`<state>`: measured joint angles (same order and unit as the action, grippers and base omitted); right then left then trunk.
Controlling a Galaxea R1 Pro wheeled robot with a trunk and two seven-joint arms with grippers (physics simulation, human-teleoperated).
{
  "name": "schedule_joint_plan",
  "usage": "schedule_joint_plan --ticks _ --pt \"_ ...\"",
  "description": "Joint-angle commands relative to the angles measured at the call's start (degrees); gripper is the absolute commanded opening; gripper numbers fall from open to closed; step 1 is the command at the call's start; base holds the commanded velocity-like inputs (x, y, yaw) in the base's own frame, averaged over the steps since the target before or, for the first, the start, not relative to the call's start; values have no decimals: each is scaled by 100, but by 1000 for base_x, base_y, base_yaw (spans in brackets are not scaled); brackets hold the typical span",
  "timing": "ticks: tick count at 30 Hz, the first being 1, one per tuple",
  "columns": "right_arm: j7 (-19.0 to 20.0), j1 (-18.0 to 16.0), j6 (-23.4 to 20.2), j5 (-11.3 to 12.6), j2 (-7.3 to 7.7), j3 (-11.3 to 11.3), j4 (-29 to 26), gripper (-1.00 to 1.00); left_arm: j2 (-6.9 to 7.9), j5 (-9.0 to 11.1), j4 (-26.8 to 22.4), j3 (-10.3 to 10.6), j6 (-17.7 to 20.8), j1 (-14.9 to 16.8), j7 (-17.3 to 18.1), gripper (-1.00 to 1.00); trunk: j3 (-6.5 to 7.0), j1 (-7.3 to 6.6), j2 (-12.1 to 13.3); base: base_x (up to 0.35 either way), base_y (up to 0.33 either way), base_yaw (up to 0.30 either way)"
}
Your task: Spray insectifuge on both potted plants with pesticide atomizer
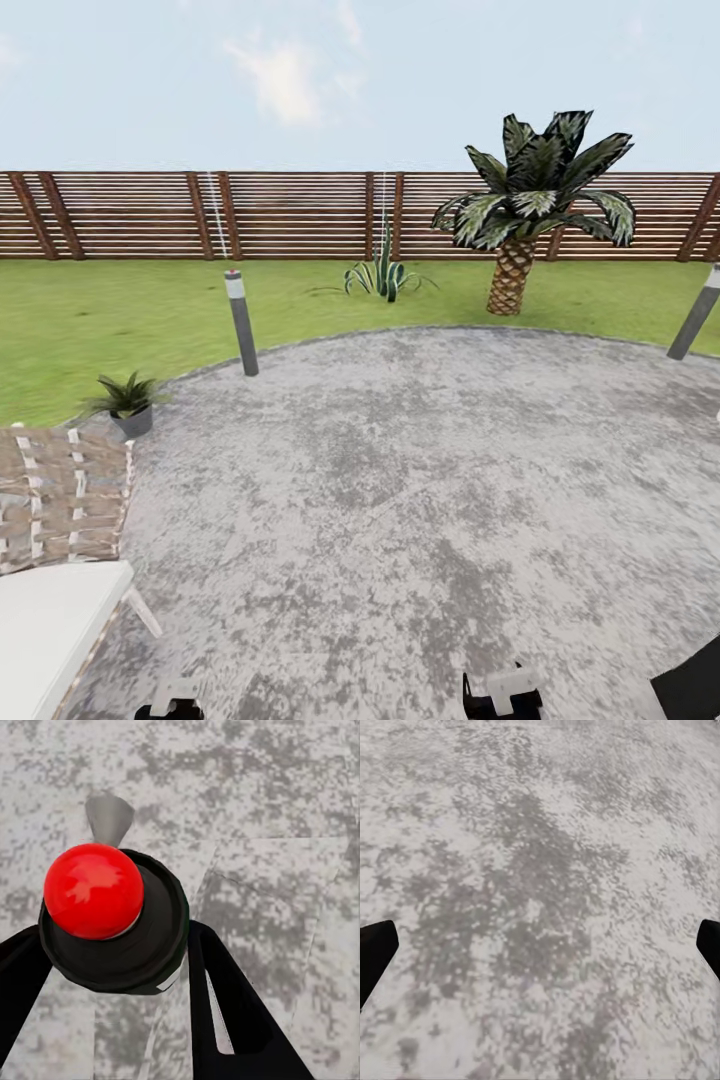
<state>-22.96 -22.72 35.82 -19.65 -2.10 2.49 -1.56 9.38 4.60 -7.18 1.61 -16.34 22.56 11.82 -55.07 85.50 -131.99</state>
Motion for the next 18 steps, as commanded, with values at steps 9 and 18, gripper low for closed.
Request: schedule_joint_plan --ticks 9,18 --pt "-60 -4 -5 -39 -1 24 6 100 2 49 4 15 -14 5 30 -100 -5 2 -2 335 0 0" --pt "-60 -4 -5 -39 -1 24 6 100 2 49 6 15 -15 4 30 -100 -5 2 -2 335 0 0"
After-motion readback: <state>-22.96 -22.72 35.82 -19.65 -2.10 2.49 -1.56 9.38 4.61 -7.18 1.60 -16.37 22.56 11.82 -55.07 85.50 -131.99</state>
